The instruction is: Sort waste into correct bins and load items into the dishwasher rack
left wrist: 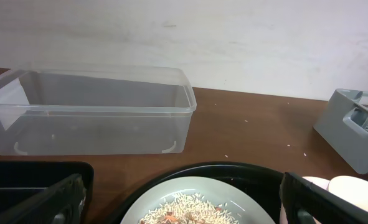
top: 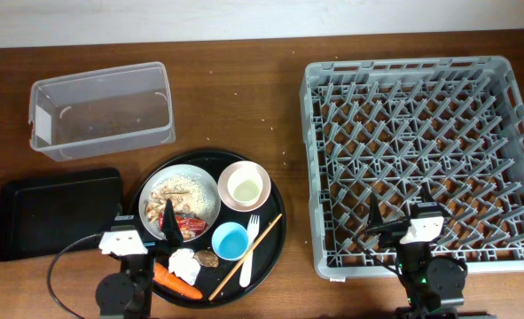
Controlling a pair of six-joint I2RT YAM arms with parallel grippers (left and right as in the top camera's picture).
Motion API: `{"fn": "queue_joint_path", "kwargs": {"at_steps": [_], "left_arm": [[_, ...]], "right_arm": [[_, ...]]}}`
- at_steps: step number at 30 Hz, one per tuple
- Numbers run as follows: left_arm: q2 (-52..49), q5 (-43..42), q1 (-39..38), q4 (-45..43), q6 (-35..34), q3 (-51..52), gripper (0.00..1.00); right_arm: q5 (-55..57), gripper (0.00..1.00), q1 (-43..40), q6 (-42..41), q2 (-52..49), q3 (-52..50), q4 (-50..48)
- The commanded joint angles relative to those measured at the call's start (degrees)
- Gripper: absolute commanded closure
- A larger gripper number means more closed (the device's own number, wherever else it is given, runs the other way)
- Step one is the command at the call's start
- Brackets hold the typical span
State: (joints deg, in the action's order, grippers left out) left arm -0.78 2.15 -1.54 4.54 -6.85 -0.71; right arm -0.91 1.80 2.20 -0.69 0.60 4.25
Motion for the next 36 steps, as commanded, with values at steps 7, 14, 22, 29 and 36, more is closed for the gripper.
{"fn": "queue_joint_path", "kwargs": {"at_steps": [7,14,22,29,36], "left_arm": [[0.4,0.4,-0.2,0.1,0.7,0.2,0.01],[0.4,0.4,-0.2,0.1,0.7,0.2,0.01],[0.4,0.4,-0.2,0.0,0.7,0.2,0.01],[-3.1,-1.4,-0.2,16.8,0.5,-10.4,0.01],[-28.3,-4.6,-0.2,38.5,-0.1,-36.2,0.01]], "right_arm": [[0.5,0.02,-0.3,0.4,0.4,-0.3,0.3],[0.5,0.02,-0.3,0.4,0.4,-0.3,0.3],[-1.7,0.02,-0.3,0.3,0.4,-0.3,-0.1],[-4.0,0.01,-0.3,-7.6,-0.5,8.0,9.9],[-6.9,0.02,-0.3,-10.2,-15.1,28.8,32.9]]}}
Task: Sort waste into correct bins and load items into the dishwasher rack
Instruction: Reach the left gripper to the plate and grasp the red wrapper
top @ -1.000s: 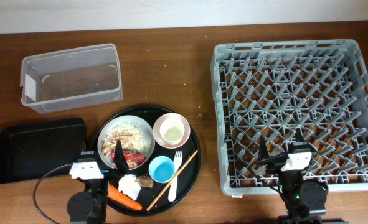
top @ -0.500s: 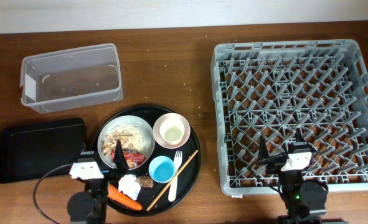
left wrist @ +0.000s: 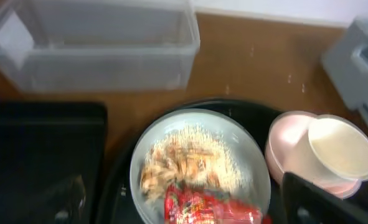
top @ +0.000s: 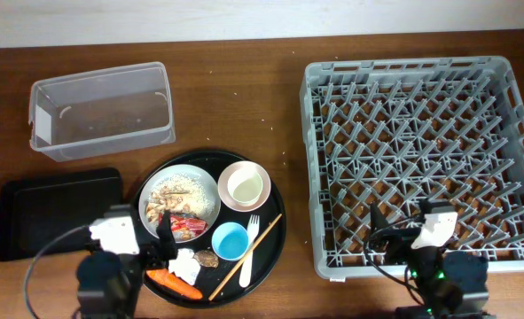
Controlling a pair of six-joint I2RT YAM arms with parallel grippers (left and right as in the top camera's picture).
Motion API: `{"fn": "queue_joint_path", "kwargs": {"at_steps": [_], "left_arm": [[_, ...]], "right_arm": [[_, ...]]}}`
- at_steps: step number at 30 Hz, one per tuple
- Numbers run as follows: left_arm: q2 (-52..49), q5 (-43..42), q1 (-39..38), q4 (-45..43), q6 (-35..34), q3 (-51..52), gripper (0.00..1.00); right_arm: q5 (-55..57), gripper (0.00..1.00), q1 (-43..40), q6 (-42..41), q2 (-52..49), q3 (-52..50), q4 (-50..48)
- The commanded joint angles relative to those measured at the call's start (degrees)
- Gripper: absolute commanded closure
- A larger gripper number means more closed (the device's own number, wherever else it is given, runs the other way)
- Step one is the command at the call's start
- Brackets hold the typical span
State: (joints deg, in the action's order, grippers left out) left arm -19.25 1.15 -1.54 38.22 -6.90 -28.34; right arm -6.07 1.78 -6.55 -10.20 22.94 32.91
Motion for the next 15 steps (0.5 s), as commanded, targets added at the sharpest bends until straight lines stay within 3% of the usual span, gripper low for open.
{"fn": "queue_joint_path", "kwargs": {"at_steps": [1,5,9,13,15], "left_arm": [[-14.1,-5.0,-0.2,7.6,-0.1,-11.7,0.01],[-30.8,-9.3,-0.2,16.8,-0.1,-22.9,0.01],[-39.2,-9.3,-0.2,18.5,0.0,-24.2,0.01],[-46.2,-16.3,-0.2,17.7,12.7,-24.2,0.00],[-49.9,-16.7,-0.2,18.3,12.9,-24.2,0.01]], "right_arm": [[-2.0,0.02,-0.3,-1.5,-8.7,9.4,7.1],[-2.6,0.02,-0.3,-1.5,-19.4,17.6,14.5],[-2.6,0.02,-0.3,-1.5,-22.8,18.0,15.2],[-2.3,0.01,-0.3,-1.5,-23.3,18.0,15.1],[-2.4,0.02,-0.3,-1.5,-23.3,18.0,15.1]]}}
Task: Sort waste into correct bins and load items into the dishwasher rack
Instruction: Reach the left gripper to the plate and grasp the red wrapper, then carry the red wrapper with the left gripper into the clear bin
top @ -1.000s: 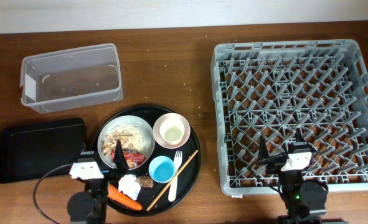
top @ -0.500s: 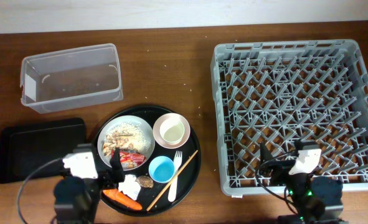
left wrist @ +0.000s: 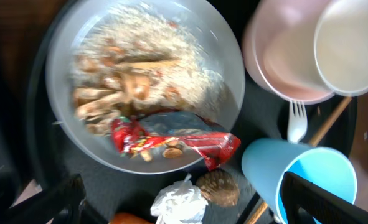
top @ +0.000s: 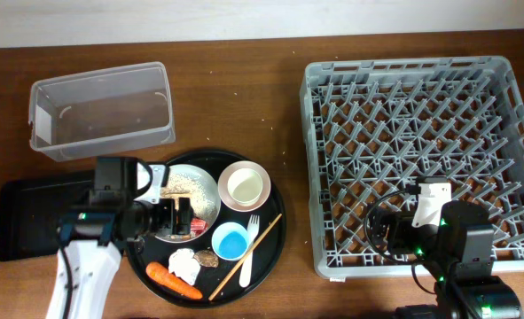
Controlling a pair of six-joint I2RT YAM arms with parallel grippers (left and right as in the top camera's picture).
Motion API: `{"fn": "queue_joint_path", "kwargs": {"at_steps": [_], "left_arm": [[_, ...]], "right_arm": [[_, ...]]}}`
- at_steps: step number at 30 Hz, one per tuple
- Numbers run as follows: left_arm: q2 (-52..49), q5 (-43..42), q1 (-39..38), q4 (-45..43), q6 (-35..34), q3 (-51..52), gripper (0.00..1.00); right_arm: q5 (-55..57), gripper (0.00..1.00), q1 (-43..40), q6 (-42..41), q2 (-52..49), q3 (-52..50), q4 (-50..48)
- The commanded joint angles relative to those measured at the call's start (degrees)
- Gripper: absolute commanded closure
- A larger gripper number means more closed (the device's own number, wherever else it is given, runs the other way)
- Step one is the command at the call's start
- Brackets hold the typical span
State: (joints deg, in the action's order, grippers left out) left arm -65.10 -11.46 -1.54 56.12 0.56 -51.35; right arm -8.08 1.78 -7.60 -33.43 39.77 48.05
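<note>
A round black tray (top: 276,221) carries a grey plate (left wrist: 152,74) of rice and scraps with a red wrapper (left wrist: 180,140) on its near edge. Also on it are a pink bowl (left wrist: 277,59) holding a cream cup (left wrist: 352,43), a blue cup (left wrist: 302,177), a white fork (left wrist: 296,121), a chopstick (top: 254,251), a crumpled tissue (left wrist: 177,202), a brown lump (left wrist: 218,188) and a carrot (top: 175,280). My left gripper (left wrist: 182,182) hangs open above the plate's near edge and the tissue, holding nothing. My right gripper (top: 377,232) is over the rack's front edge; its jaws are unclear.
The grey dishwasher rack (top: 421,133) fills the right side. A clear plastic bin (top: 102,111) stands at the back left, and a flat black bin (top: 31,217) lies in front of it, left of the round tray.
My left arm has moved from the table's front edge out over the plate, its camera now looking straight down. The right arm has shifted and turned at the rack's front. Nothing was picked up.
Both arms first sat low at the front edge, the left wrist camera level with the clear bin. Then the left camera was tipped down towards the plate and bowl. Now the open left gripper is above the wrapper and tissue; every item lies where it was.
</note>
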Motion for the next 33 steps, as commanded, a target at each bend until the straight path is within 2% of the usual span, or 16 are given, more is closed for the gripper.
{"fn": "queue_joint_path", "kwargs": {"at_steps": [1,6,9,10,14,19,20,22,23,24,27,28,33], "left_arm": [[-5.9,-4.0,-0.2,0.8,1.4,-1.1,0.01],[-12.9,-5.9,-0.2,2.9,-31.2,-1.1,0.01],[-14.5,-5.2,-0.2,0.8,-37.6,-1.1,0.02],[-15.2,-4.3,-0.2,-0.2,-39.1,-1.1,0.07],[-17.6,-0.7,-0.2,-2.8,-40.4,-1.0,0.30],[-22.0,-0.7,-0.2,-4.6,-40.4,-1.0,0.38],[-22.8,-0.7,-0.2,-5.2,-40.4,-1.0,0.46],[-23.3,-0.7,-0.2,-6.3,-40.4,-1.0,0.68],[-23.3,-0.8,-0.2,-6.5,-40.4,-1.0,0.73],[-23.3,-0.8,-0.2,-6.4,-40.4,-1.2,0.83],[-23.3,-0.7,-0.2,-3.8,-40.4,-3.6,0.99],[-23.3,-0.7,-0.2,-2.5,-40.3,-4.7,0.99],[-21.3,-0.2,-0.1,4.8,-31.7,-17.2,0.99]], "right_arm": [[-0.3,0.02,-0.3,-0.4,-0.1,1.2,0.0],[-0.3,0.02,-0.3,-0.4,-0.1,1.2,0.2],[-0.3,0.02,-0.3,-0.4,-0.1,1.2,0.2],[-0.3,0.02,-0.3,-0.4,-0.1,1.2,0.2],[-0.3,0.02,-0.3,-0.4,-0.1,1.2,0.2],[-0.3,0.02,-0.3,-0.4,-0.1,1.2,0.2],[-0.3,0.02,-0.3,-0.4,-0.1,1.2,0.2],[-0.3,0.02,-0.3,-0.4,-0.1,1.2,0.2],[-0.3,0.02,-0.3,-0.4,-0.1,1.2,0.2],[-0.3,0.02,-0.3,-0.4,-0.1,1.2,0.2],[-0.3,0.02,-0.3,-0.4,-0.1,1.2,0.2],[-0.3,0.02,-0.3,-0.4,-0.1,1.2,0.2],[-0.3,0.02,-0.3,-0.4,-0.1,1.2,0.2]]}}
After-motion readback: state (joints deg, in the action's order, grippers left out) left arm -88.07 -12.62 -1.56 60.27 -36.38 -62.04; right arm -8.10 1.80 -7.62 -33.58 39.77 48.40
